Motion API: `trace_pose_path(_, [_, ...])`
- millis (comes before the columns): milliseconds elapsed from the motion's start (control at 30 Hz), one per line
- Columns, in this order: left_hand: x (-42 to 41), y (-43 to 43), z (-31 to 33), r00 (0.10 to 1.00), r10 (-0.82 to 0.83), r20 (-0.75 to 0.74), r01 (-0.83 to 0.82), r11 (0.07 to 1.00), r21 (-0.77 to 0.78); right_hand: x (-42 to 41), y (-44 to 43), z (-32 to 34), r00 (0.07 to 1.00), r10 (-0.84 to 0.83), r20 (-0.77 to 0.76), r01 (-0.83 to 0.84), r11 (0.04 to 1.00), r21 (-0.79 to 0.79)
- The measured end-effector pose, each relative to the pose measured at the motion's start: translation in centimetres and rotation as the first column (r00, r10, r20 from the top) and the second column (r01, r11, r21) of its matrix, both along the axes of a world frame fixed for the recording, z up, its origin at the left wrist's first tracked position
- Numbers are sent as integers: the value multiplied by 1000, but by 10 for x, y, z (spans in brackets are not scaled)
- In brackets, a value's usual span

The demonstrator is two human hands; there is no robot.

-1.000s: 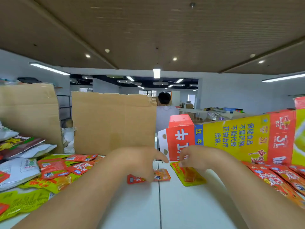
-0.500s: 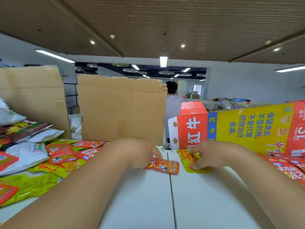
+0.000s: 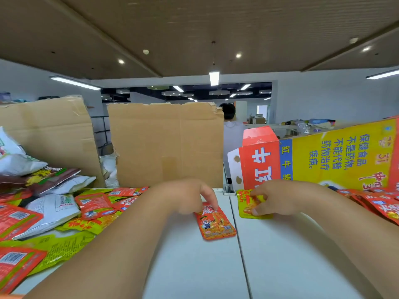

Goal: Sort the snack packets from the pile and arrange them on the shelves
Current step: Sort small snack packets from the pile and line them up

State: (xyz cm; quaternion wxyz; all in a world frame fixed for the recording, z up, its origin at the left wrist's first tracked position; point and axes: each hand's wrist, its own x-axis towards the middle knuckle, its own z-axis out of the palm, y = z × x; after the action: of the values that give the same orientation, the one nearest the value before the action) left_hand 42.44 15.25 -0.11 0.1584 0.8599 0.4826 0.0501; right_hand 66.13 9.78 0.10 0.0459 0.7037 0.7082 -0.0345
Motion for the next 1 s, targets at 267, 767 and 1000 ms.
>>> trace_pose_path(267, [-3, 6, 0, 998, 56, 10, -56, 996, -66, 1, -4, 3, 998, -40, -48, 44, 996, 79])
trace_pose_path(767, [-14, 5, 11, 995, 77, 70, -70, 992, -104, -86, -42, 1, 955, 292, -52, -285, 952, 109])
trace_pose_path(1000, [-14, 9, 9, 990, 97, 106, -87, 992, -91, -80, -37, -1, 947, 312, -72, -303, 946, 120])
